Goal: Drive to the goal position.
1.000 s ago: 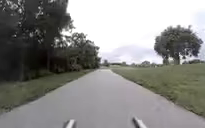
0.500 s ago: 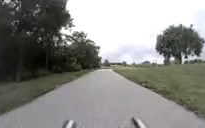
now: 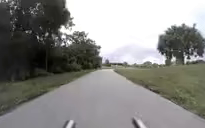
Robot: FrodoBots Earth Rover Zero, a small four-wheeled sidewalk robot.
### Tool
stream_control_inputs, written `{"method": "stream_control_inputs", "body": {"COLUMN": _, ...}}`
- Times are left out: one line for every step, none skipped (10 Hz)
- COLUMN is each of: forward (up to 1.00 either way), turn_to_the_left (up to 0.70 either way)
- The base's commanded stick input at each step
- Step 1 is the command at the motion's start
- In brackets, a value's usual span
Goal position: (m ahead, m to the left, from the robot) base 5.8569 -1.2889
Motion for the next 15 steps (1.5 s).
{"method": "stream_control_inputs", "body": {"forward": 0.7, "turn_to_the_left": 0.0}}
{"method": "stream_control_inputs", "body": {"forward": 0.7, "turn_to_the_left": 0.0}}
{"method": "stream_control_inputs", "body": {"forward": 0.7, "turn_to_the_left": 0.0}}
{"method": "stream_control_inputs", "body": {"forward": 0.7, "turn_to_the_left": 0.0}}
{"method": "stream_control_inputs", "body": {"forward": 0.7, "turn_to_the_left": 0.0}}
{"method": "stream_control_inputs", "body": {"forward": 0.7, "turn_to_the_left": 0.0}}
{"method": "stream_control_inputs", "body": {"forward": 0.7, "turn_to_the_left": 0.0}}
{"method": "stream_control_inputs", "body": {"forward": 0.7, "turn_to_the_left": 0.0}}
{"method": "stream_control_inputs", "body": {"forward": 0.7, "turn_to_the_left": 0.0}}
{"method": "stream_control_inputs", "body": {"forward": 0.7, "turn_to_the_left": 0.0}}
{"method": "stream_control_inputs", "body": {"forward": 0.7, "turn_to_the_left": 0.0}}
{"method": "stream_control_inputs", "body": {"forward": 0.7, "turn_to_the_left": 0.0}}
{"method": "stream_control_inputs", "body": {"forward": 0.7, "turn_to_the_left": 0.0}}
{"method": "stream_control_inputs", "body": {"forward": 0.7, "turn_to_the_left": 0.0}}
{"method": "stream_control_inputs", "body": {"forward": 0.7, "turn_to_the_left": 0.0}}
